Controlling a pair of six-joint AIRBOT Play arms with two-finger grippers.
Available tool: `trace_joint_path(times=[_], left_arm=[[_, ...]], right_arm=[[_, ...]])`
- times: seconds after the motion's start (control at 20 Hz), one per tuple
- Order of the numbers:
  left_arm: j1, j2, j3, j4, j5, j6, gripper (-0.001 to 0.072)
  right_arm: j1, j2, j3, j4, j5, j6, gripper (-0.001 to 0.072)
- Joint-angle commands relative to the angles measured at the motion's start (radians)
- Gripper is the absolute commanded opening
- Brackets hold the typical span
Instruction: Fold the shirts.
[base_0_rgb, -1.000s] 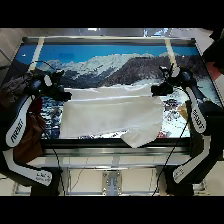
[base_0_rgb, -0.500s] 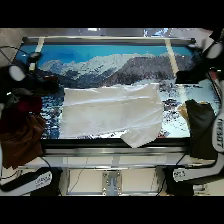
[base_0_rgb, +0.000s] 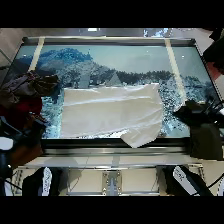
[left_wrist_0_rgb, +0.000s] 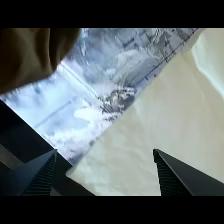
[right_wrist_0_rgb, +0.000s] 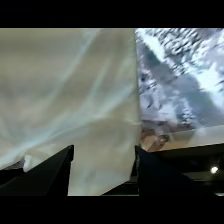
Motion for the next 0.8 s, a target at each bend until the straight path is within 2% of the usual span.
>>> trace_joint_path(times=[0.0,0.05,0.15,0.2,0.65,0.75], left_arm=[[0.03,0.082,-0.179,-0.245,0.017,-0.018,0.0702],[0.03,0.082,-0.18,-0.247,0.017,-0.007,0.0698],[0.03,0.081,-0.181,-0.248,0.011,-0.001,0.0624],[0.03,0.076,-0.185,-0.248,0.009,-0.001,0.0617],[0.03,-0.106,-0.2,-0.26,0.033,0.082,0.0603],[0.03,-0.152,-0.2,-0.32,0.091,0.15,0.0602]], right_arm=[[-0.016,0.043,-0.228,0.22,-0.079,-0.063,0.045],[-0.016,0.044,-0.227,0.233,-0.076,-0.078,0.0449],[-0.016,0.045,-0.227,0.278,-0.077,-0.084,0.0448],[-0.016,0.045,-0.227,0.3,-0.077,-0.102,0.0447],[-0.016,0.045,-0.227,0.338,-0.053,-0.134,0.0446],[-0.016,0.045,-0.227,0.338,-0.049,-0.134,0.0446]])
